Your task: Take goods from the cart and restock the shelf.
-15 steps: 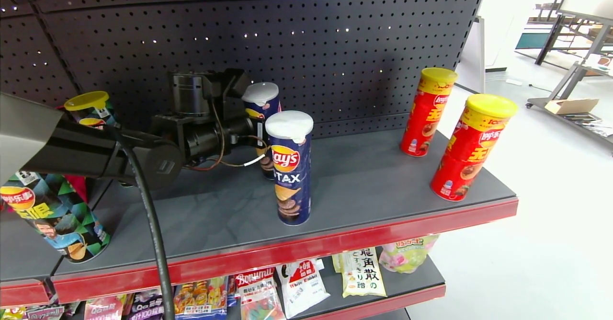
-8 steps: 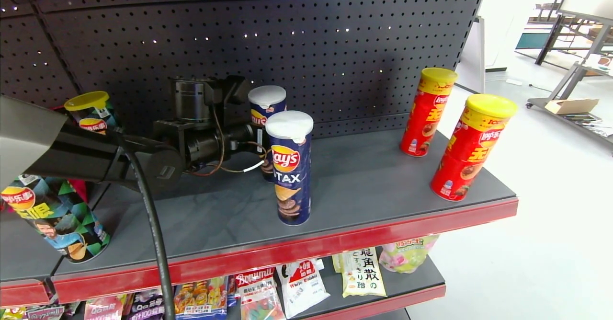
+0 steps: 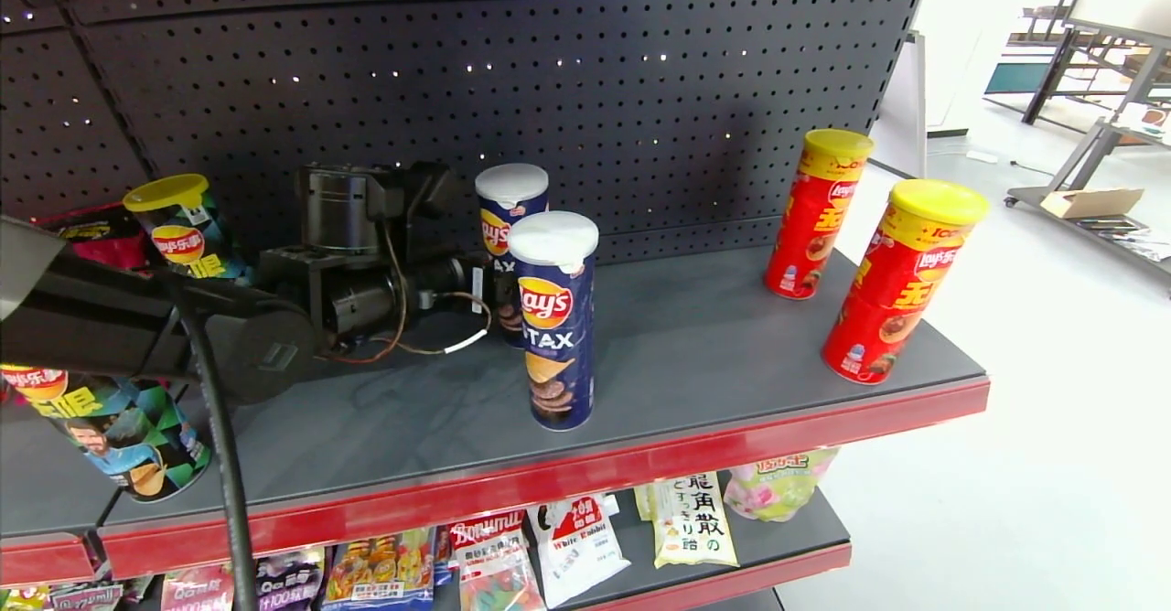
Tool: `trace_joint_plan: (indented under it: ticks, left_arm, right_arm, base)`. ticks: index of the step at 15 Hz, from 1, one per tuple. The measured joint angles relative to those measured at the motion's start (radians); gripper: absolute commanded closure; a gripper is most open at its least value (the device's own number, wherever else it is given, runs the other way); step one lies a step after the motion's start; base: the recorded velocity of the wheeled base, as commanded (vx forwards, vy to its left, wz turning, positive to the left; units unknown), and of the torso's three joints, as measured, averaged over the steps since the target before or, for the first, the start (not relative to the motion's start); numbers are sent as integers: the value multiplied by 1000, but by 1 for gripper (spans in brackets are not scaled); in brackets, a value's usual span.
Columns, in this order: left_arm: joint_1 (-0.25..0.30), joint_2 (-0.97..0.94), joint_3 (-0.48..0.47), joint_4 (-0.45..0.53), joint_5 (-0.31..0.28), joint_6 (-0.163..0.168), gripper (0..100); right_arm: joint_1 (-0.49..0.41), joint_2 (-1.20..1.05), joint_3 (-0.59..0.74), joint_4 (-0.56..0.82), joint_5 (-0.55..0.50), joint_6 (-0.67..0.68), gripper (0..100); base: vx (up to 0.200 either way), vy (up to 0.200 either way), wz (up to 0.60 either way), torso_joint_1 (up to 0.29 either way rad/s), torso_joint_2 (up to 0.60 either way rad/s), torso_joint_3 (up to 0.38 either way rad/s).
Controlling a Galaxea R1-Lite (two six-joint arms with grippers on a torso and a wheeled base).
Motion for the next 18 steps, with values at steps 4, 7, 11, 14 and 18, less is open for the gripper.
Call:
trace_joint_plan:
  ticks: [4, 7, 11, 14, 18]
  left_arm:
    - [8, -124, 167, 1, 1, 0, 0]
    - [11, -292, 336, 30, 1, 5, 0]
    - [63, -674, 484, 284, -2, 6, 0]
    - [113, -1031, 546, 527, -4, -7, 0]
    - [145, -1505, 690, 697, 16, -18, 0]
  right_arm:
    - [0, 0, 0, 0, 0, 0, 0]
    - [0, 0, 0, 0, 0, 0, 0]
    - [0, 0, 0, 0, 0, 0, 0]
    - [0, 0, 0, 0, 0, 0, 0]
    - [0, 0, 0, 0, 0, 0, 0]
  base:
    - [0, 0, 0, 0, 0, 0]
    - [0, 0, 0, 0, 0, 0]
    - [0, 0, 0, 0, 0, 0]
    - [0, 0, 0, 0, 0, 0]
    - [0, 0, 0, 0, 0, 0]
